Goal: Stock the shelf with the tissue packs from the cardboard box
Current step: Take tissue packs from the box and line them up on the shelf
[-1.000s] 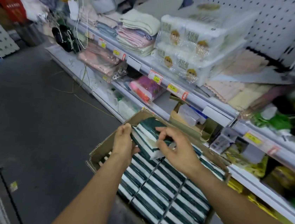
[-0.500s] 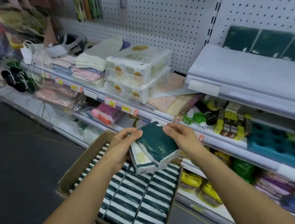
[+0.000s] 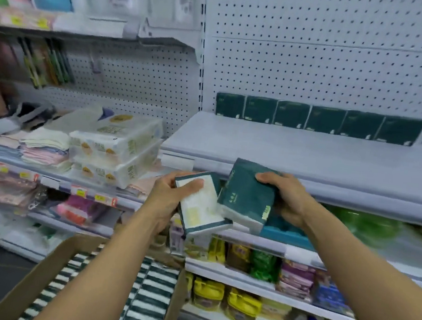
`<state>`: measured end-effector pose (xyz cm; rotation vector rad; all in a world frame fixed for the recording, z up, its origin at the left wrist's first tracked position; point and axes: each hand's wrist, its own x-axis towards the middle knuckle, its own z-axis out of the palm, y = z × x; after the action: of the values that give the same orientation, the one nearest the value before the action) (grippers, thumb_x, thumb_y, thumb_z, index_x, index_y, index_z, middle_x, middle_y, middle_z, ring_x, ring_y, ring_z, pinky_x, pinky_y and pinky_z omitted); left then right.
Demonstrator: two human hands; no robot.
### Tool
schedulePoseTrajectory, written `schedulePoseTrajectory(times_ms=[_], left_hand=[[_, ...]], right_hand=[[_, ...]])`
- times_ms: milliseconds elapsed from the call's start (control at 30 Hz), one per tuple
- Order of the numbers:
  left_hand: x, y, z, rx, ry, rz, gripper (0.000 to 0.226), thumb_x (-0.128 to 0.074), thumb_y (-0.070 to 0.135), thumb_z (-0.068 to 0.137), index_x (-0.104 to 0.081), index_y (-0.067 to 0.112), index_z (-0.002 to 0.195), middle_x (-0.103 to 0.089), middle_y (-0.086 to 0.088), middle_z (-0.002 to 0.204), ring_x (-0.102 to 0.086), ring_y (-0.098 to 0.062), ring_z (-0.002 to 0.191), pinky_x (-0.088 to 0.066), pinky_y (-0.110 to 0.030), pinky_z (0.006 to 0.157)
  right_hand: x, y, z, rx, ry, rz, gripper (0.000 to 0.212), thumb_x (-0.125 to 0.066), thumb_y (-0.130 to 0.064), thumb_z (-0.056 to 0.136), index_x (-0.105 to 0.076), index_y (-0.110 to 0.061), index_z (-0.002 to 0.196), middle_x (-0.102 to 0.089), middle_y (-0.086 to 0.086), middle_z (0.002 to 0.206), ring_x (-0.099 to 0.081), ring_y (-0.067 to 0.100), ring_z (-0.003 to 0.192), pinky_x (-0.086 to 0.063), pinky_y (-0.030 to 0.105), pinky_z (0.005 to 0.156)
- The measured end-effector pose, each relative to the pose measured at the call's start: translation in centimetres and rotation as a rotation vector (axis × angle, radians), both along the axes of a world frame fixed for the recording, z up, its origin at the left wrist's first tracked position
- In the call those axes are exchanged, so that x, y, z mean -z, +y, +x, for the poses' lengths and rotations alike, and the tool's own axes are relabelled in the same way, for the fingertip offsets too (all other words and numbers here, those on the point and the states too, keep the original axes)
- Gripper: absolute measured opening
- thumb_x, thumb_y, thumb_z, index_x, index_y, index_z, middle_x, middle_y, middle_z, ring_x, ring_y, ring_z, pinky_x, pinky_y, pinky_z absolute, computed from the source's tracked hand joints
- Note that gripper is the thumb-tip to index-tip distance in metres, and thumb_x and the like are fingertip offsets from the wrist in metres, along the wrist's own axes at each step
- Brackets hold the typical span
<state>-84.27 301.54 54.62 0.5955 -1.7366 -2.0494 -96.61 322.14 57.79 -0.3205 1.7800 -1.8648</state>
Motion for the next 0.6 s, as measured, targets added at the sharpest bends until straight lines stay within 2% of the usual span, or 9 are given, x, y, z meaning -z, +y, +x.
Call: schedulePoseTrajectory(times_ms=[67,133,167,233,300,433,500,600], left_hand=[[-1.4,2.8,-2.8,0.010,0.014,-0.009,0.024,-0.077,0.013,0.080,-0.067,0.011,0.102,-0.074,-0.009,0.092,-0.071,-0.023,0.075,-0.058,-0.036,0.068],[-2.6,5.7,-5.8,0.020,0.044,-0.010,0.020,-0.077,0.014,0.081,-0.067,0.012,0.098,-0.074,-0.011,0.091,-0.071,-0.024,0.074,-0.059,-0.035,0.067],[-3.2,7.3,-7.3,0.029,0.058,-0.009,0.021,-0.077,0.014,0.082,-0.067,0.012,0.099,-0.074,-0.011,0.091,-0.071,-0.023,0.073,-0.060,-0.033,0.063],[-4.3,10.2,-10.0,0.043,0.077,-0.021,0.024,-0.076,0.018,0.083,-0.066,0.013,0.104,-0.073,-0.008,0.090,-0.069,-0.020,0.071,-0.056,-0.027,0.052],[-5.0,12.8,-12.6,0.063,0.085,-0.026,0.028,-0.076,0.021,0.084,-0.064,0.013,0.108,-0.073,-0.008,0.094,-0.068,-0.019,0.073,-0.053,-0.026,0.050],[-5.6,16.7,-17.3,0.099,0.099,-0.009,0.032,-0.075,0.018,0.086,-0.061,0.010,0.114,-0.071,-0.013,0.104,-0.069,-0.024,0.084,-0.058,-0.037,0.073],[-5.9,18.0,-19.4,0.129,0.087,-0.031,0.033,-0.074,0.017,0.086,-0.060,0.011,0.115,-0.070,-0.014,0.105,-0.069,-0.026,0.089,-0.057,-0.044,0.080],[-6.2,19.7,-22.4,0.180,0.072,-0.089,0.032,-0.073,0.017,0.087,-0.059,0.012,0.114,-0.070,-0.014,0.104,-0.068,-0.027,0.089,-0.056,-0.047,0.084]], right_hand=[[-1.2,4.0,-1.9,0.070,0.027,-0.057,0.020,-0.070,-0.016,0.082,-0.059,-0.009,0.097,-0.066,0.014,0.092,-0.061,0.026,0.080,-0.053,0.041,0.075],[-2.4,8.1,-3.8,0.145,0.069,-0.086,0.006,-0.062,-0.012,0.088,-0.057,-0.013,0.086,-0.064,0.005,0.075,-0.059,0.020,0.070,-0.054,0.032,0.058],[-2.9,10.3,-4.8,0.177,0.095,-0.093,0.006,-0.060,-0.012,0.090,-0.057,-0.013,0.085,-0.064,0.003,0.074,-0.059,0.019,0.072,-0.056,0.035,0.060],[-3.8,14.3,-6.3,0.216,0.130,-0.101,0.002,-0.059,-0.011,0.090,-0.058,-0.011,0.088,-0.062,0.007,0.083,-0.060,0.021,0.079,-0.055,0.047,0.078],[-4.4,18.1,-7.9,0.259,0.150,-0.090,0.001,-0.059,-0.009,0.090,-0.059,-0.009,0.091,-0.060,0.009,0.087,-0.060,0.023,0.082,-0.053,0.055,0.086],[-5.3,23.6,-11.0,0.430,0.178,-0.076,0.012,-0.057,-0.002,0.090,-0.053,-0.010,0.082,-0.057,0.009,0.084,-0.060,0.024,0.078,-0.057,0.049,0.075],[-5.2,25.5,-12.9,0.501,0.205,-0.016,0.012,-0.061,-0.001,0.087,-0.053,-0.008,0.090,-0.060,0.013,0.093,-0.061,0.026,0.080,-0.058,0.044,0.072],[-4.5,27.4,-15.6,0.589,0.260,0.117,0.026,-0.070,0.000,0.083,-0.055,-0.005,0.104,-0.063,0.014,0.099,-0.064,0.023,0.079,-0.054,0.032,0.063]])
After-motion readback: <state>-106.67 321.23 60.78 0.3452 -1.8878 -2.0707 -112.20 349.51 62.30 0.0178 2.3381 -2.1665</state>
